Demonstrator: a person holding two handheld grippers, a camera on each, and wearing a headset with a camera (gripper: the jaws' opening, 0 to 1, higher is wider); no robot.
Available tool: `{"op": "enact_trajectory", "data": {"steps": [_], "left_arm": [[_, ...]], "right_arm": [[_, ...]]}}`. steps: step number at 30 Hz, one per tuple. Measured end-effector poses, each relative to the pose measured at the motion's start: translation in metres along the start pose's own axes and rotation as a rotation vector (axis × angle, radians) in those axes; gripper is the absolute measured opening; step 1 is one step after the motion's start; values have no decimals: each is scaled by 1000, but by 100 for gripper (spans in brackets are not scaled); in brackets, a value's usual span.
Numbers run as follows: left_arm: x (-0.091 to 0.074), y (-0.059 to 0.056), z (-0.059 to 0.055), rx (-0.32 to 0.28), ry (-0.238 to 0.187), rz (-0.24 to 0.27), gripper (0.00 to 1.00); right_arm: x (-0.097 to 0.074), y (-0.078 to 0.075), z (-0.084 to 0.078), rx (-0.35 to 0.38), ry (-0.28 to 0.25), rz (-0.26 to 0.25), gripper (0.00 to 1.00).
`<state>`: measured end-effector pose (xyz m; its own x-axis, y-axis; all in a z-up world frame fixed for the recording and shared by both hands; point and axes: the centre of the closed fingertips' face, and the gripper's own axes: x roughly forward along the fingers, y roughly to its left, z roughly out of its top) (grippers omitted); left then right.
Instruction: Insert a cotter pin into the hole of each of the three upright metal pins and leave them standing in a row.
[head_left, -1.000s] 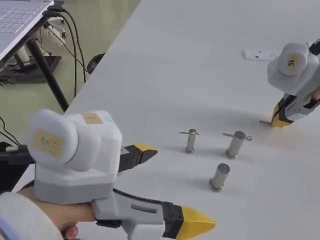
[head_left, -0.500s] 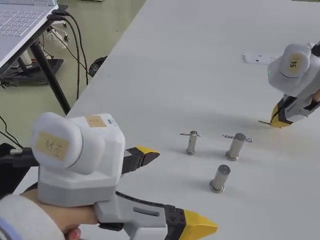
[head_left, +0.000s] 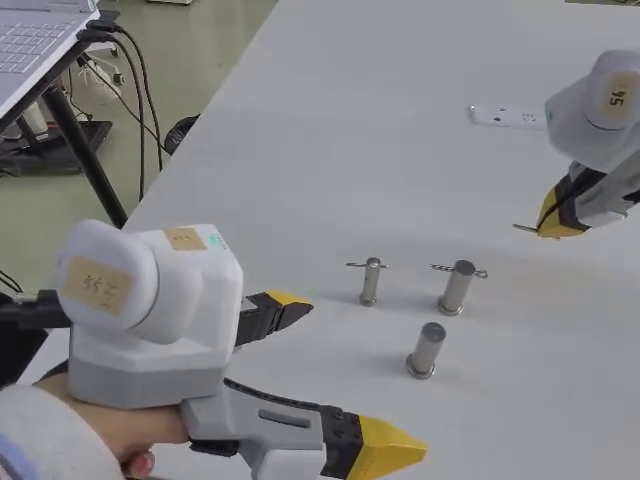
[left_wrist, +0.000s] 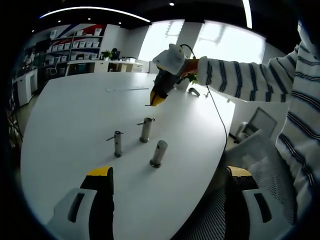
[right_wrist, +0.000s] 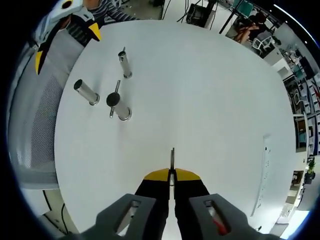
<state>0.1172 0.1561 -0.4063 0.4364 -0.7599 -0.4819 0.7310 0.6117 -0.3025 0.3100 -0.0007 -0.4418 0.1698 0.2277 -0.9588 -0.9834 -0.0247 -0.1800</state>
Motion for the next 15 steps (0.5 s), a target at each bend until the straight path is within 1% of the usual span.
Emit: {"op": "enact_trajectory", "data": {"steps": [4, 9, 13, 15], "left_arm": [[1, -2, 1, 2, -2, -6, 90], [2, -1, 0, 15, 23, -4, 88], [2, 0, 3, 17, 13, -5, 88], [2, 0, 5, 20, 13, -5, 88]], "right_arm": [[-13, 6, 7, -18, -25, -11, 0], [-27, 18, 16, -40, -50, -15, 0], [-39, 26, 24, -75, -71, -35, 0], [-44, 31, 27, -79, -83, -29, 0]]}}
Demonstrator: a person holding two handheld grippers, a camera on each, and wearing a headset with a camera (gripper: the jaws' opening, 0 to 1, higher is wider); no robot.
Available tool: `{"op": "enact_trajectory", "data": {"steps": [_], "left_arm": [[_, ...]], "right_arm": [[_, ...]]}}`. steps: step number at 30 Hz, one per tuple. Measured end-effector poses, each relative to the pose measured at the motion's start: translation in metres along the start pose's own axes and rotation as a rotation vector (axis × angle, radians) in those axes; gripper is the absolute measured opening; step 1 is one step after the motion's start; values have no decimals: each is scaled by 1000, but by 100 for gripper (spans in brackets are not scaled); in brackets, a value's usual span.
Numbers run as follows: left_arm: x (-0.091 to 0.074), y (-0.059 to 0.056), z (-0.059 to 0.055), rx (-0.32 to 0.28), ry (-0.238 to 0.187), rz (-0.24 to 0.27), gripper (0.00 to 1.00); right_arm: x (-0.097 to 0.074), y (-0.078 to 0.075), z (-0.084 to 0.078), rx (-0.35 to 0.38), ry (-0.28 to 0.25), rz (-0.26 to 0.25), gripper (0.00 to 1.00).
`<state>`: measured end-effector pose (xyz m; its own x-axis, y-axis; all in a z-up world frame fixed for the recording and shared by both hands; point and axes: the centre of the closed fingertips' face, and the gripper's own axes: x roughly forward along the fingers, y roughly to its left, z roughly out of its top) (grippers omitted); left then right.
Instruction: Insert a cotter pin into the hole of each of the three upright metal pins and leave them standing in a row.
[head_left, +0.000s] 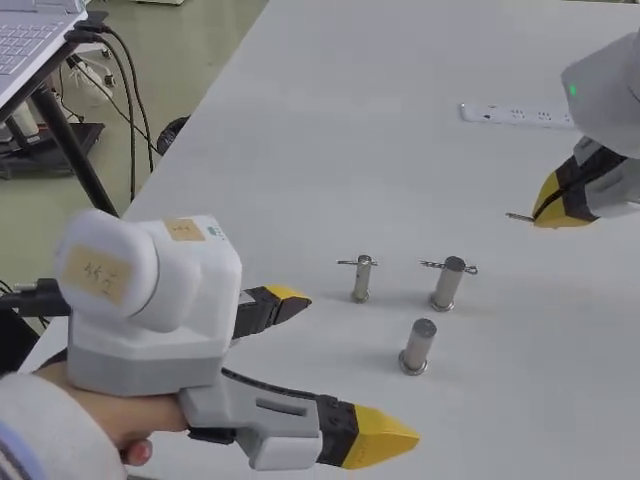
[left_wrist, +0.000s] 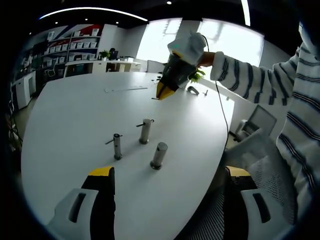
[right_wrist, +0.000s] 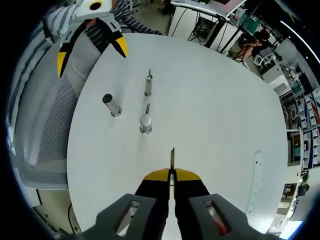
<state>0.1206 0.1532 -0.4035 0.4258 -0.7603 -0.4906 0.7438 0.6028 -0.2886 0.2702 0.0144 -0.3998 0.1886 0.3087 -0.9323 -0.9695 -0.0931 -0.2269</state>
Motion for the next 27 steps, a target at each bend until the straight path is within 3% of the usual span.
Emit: {"op": "enact_trajectory", "data": {"steps": [12, 27], "left_arm": [[5, -2, 5, 12, 3, -12, 87], [11, -2, 8, 16, 9, -19, 87]], "right_arm": [[-24, 29, 21, -34, -66, -24, 0], [-36, 64, 47, -54, -147, -47, 0]]}}
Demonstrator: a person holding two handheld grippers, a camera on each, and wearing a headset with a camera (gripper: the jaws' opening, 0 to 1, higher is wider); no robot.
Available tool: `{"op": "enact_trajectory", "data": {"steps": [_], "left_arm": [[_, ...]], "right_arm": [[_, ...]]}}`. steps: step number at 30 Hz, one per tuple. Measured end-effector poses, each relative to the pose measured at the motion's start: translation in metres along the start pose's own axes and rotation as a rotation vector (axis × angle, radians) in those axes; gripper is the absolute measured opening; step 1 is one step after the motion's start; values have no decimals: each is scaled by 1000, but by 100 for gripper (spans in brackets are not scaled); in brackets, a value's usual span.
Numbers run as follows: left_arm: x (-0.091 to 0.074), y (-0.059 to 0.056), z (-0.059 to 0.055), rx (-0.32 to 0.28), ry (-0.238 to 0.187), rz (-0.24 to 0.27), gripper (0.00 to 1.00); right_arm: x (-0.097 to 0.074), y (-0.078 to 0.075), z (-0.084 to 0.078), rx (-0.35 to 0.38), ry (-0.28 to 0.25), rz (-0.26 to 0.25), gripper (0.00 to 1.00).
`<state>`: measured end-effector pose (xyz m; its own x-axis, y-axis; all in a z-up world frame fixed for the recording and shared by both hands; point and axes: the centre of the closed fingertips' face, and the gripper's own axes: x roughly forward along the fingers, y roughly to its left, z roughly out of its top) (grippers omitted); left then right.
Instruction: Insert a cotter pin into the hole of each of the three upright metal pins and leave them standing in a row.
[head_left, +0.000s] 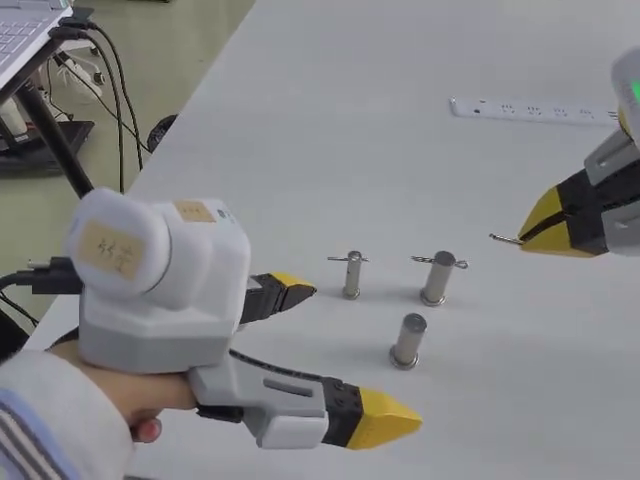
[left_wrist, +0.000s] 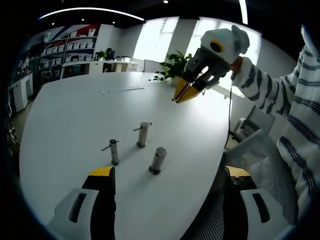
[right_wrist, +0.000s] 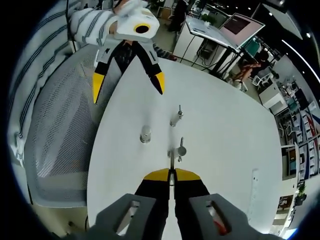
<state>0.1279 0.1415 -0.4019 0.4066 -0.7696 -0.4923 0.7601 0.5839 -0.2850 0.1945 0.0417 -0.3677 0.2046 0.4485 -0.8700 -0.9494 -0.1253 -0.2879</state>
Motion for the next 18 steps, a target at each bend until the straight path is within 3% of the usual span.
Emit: {"op": "enact_trajectory", "data": {"steps": [4, 6, 18], "left_arm": [[2, 1, 0, 8, 6, -3, 87], [2, 1, 2, 8, 2, -6, 87], [3, 6, 7, 17, -3, 3, 87]], "right_arm": [[1, 8, 6, 4, -18, -7, 0], [2, 15, 7, 10, -28, 15, 0], [4, 33, 9, 19, -32, 1, 0]]}}
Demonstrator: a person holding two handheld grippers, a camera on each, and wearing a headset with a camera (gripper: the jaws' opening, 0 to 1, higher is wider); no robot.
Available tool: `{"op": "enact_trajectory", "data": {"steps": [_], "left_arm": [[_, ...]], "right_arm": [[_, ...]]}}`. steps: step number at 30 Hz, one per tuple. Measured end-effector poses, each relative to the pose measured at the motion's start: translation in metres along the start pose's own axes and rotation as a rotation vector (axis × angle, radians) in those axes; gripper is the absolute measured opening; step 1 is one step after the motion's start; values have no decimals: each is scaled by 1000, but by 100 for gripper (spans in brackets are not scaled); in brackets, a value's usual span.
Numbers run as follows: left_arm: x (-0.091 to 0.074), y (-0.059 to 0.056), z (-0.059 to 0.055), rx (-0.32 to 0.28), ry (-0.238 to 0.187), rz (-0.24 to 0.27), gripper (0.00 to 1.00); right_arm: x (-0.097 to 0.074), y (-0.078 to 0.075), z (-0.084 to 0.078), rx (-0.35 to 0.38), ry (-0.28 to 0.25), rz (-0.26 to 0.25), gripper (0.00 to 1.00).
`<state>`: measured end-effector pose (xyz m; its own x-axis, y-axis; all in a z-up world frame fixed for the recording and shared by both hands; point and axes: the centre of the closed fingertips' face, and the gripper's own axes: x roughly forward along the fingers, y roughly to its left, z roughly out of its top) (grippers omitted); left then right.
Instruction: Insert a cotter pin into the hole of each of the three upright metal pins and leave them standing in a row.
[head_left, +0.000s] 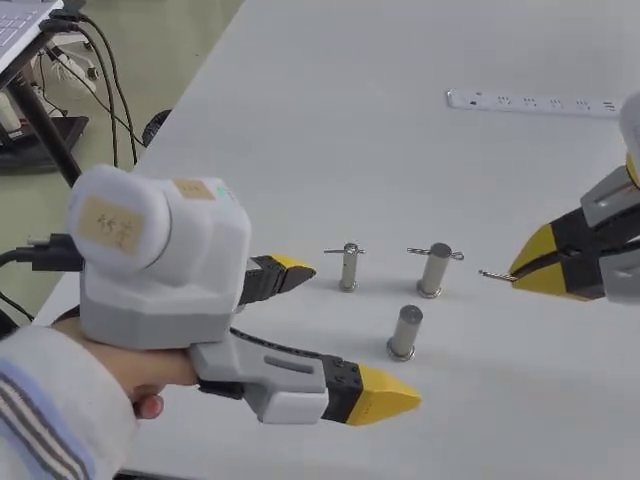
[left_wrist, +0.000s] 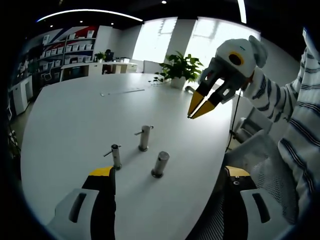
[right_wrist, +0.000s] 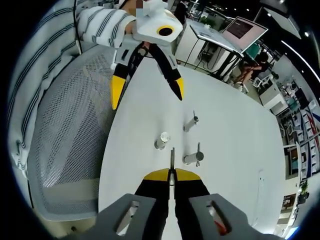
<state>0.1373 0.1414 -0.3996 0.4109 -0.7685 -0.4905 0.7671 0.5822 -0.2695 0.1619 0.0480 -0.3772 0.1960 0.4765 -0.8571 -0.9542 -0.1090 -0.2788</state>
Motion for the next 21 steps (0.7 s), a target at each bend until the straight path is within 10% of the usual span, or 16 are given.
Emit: {"op": "enact_trajectory", "data": {"steps": [21], "left_arm": [[3, 3, 13, -43, -33, -4, 80]], "right_arm": [[5, -2, 3, 20, -26, -90, 0]]}}
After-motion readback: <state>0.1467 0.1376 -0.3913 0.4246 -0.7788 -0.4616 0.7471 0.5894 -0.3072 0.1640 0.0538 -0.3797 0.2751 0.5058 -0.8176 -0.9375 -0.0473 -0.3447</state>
